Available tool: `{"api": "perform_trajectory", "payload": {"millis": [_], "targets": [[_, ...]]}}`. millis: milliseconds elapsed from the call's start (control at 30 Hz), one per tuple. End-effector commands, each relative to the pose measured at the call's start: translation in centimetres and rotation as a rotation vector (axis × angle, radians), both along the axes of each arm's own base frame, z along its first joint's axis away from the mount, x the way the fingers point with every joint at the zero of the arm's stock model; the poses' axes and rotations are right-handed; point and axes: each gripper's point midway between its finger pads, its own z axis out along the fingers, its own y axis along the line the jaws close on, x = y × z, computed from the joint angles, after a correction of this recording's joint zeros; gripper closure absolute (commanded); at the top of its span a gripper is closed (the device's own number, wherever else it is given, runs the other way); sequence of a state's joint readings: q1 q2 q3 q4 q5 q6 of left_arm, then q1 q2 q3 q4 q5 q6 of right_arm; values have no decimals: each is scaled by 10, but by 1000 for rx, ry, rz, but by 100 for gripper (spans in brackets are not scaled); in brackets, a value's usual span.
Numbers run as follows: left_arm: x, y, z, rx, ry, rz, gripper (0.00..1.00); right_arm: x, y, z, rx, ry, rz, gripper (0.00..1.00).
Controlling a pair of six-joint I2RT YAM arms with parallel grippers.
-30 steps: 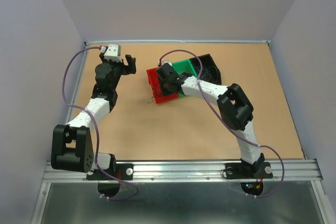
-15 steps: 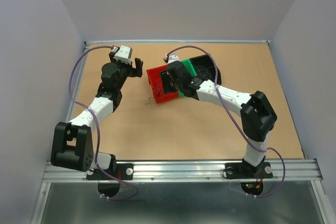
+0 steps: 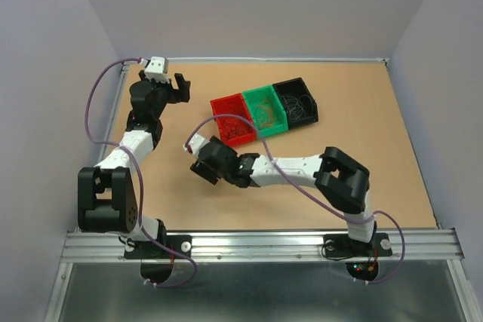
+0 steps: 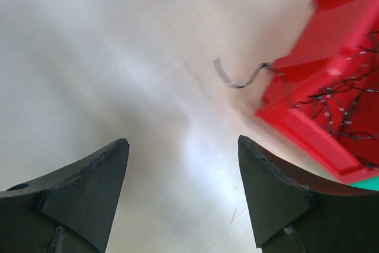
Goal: Untangle the cables
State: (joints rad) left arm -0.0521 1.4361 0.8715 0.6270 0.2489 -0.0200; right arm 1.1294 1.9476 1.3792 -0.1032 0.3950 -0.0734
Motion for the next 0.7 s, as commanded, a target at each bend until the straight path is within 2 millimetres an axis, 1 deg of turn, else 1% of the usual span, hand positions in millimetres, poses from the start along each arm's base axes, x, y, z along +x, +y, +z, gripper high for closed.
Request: {"api": "perform_trajectory", "payload": {"millis": [0, 33, 100, 167, 200, 267, 367, 400, 533, 600, 633, 667], "targets": [[5, -13, 24, -39, -45, -67, 9, 24, 1, 9, -154, -196, -18, 20], [6, -12, 22, -39, -39, -66, 9, 29, 0, 2, -188, -212, -32, 20], [6, -9, 24, -43, -41, -61, 9, 35, 2, -2, -232, -252, -16, 20], [6, -6, 26, -51, -44, -58, 9, 43, -1, -2, -269, -302, -54, 20], [6, -5, 28, -57, -46, -58, 9, 48, 5, -3, -283, -337, -47, 20], [5, -2, 30, -60, -50, -56, 9, 52, 4, 1, -306, -388, -65, 21], [3, -2, 31, -63, -54, -62, 9, 52, 8, 7, -297, -447, -34, 22], [3, -3, 31, -63, -54, -64, 9, 52, 11, 13, -277, -471, -22, 22], [4, -3, 30, -63, -51, -67, 9, 52, 12, 7, -300, -492, 17, 24], [4, -3, 30, -63, -51, -68, 9, 54, 14, 3, -318, -502, 23, 30], [4, -3, 30, -64, -52, -68, 9, 56, 16, -2, -329, -504, 22, 31], [4, -4, 30, -63, -52, -70, 9, 57, 17, -3, -343, -512, 23, 31]]}}
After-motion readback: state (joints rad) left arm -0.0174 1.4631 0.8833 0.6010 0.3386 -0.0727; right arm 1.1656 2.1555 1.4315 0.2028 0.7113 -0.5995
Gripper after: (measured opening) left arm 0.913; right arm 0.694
